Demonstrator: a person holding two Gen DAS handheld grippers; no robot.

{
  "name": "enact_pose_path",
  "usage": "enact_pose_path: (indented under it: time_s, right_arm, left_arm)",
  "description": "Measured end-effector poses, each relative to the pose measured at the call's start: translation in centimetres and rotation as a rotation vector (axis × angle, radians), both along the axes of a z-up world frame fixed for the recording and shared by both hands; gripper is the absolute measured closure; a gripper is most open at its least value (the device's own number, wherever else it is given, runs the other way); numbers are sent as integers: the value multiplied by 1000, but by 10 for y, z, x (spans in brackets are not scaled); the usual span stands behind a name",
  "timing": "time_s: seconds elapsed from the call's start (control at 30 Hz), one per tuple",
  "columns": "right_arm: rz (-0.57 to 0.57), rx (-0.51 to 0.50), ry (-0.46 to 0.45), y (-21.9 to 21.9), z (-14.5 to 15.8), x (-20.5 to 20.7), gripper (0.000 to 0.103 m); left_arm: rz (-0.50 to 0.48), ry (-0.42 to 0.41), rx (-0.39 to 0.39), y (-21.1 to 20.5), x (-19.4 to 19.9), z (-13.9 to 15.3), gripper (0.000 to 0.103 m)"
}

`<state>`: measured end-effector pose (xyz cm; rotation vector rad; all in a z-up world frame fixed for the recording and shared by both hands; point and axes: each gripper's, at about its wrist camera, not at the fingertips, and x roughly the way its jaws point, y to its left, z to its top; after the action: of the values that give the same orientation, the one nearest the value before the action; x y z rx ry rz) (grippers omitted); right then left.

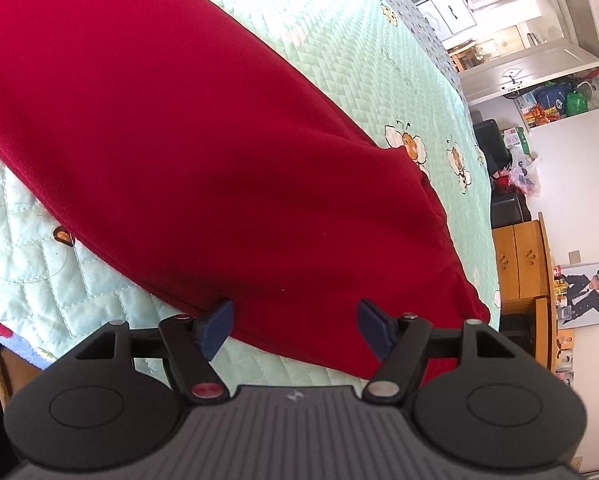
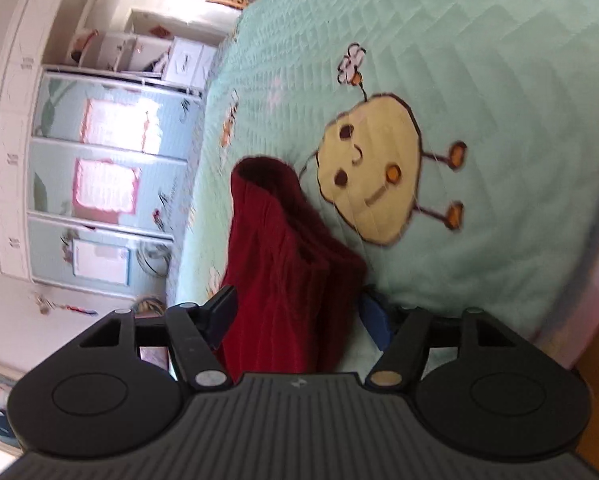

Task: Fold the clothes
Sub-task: 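Grasp the other red sleeve cuff with the right gripper, then lift the sleeve cuff with the right gripper toward the left gripper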

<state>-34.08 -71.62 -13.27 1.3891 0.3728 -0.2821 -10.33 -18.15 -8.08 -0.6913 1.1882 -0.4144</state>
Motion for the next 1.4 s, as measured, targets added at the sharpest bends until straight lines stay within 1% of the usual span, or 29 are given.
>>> enact_pose_path:
  time_s: [0.03,0.1,0.13,0.17,0.2,0.23,0.27,0.3,0.33,0.37,0.43,0.5,0.53,0.63,0.7,0.8,0.87,0.93,1.0,1.03,1.07,1.13,1.17,1.2,1.23,1.27,1.3,1.37,1.4]
  right_arm:
    - [-11,-2,-2,1,-1,3,32]
    - [-10,-36,-19,6,4,10,14]
    - [-9,-54,-28,9,6,14,10]
    - [-2,-87,-20,13,9,18,9]
    - [4,-112,-6,15,11,19,14]
    - [9,-135,8,17,12,19,22]
    - [14,-157,21,19,13,19,49]
    - [25,-139,17,18,9,18,87]
    - [32,-101,11,15,3,16,86]
    - [32,-93,14,14,1,13,87]
    - [41,-147,10,14,9,8,87]
    - [47,-196,-22,16,23,2,87]
    - [56,-226,-17,16,29,0,87]
    - [44,-185,18,10,7,-4,87]
    - [34,-152,41,6,-9,-7,90]
    - [31,-188,42,10,-7,-8,88]
    - [21,-137,27,6,-9,-12,86]
    - [21,-90,23,4,-8,-17,83]
    - [12,-110,53,7,1,-24,77]
    - [-6,-136,78,11,8,-28,76]
    - [-26,-165,105,16,15,-33,70]
    - [-78,-308,189,32,36,-36,62]
    - [-81,-421,225,42,50,-33,59]
    - [-48,-526,225,55,62,-23,54]
    - [-8,-628,216,69,74,-12,52]
    - [72,-670,181,81,80,6,48]
    - [163,-696,139,94,84,27,44]
    - [339,-727,46,120,88,67,43]
    - [430,-710,-8,134,84,89,43]
  left_arm:
    - [0,1,-5,1,0,-1,32]
    - [3,5,-16,2,1,-2,32]
    - [3,7,-18,2,1,-3,32]
    - [1,7,-19,3,0,-2,32]
    - [-2,5,-17,4,-1,-2,32]
    - [-7,2,-13,4,-1,-1,32]
    - [-11,0,-10,4,-2,-1,32]
    - [-15,-1,-8,3,-2,0,32]
    - [-17,-1,-7,3,-2,-1,32]
    - [-17,1,-7,4,-1,-1,32]
    - [-24,1,-6,3,-1,-1,32]
    - [-32,0,-4,3,0,-1,32]
    - [-37,-1,-3,2,0,-1,32]
    - [-50,-2,0,1,2,-1,32]
    - [-57,-2,0,1,2,0,32]
    - [-69,-5,-6,1,3,1,32]
    - [-87,-21,-2,0,3,3,32]
    - [-114,-62,1,-1,1,8,32]
    - [-134,-95,-35,1,2,13,32]
    - [-138,-113,-67,4,4,16,32]
    - [-138,-137,-92,6,8,21,32]
    - [-138,-188,-138,12,16,31,32]
    - [-136,-216,-151,14,22,38,32]
    - [-133,-241,-159,15,30,44,32]
    - [-133,-263,-144,15,39,49,32]
    - [-138,-285,-112,13,50,53,32]
    - [-147,-309,-61,8,60,58,32]
    - [-188,-360,64,-10,82,63,32]
    - [-215,-383,106,-19,93,64,32]
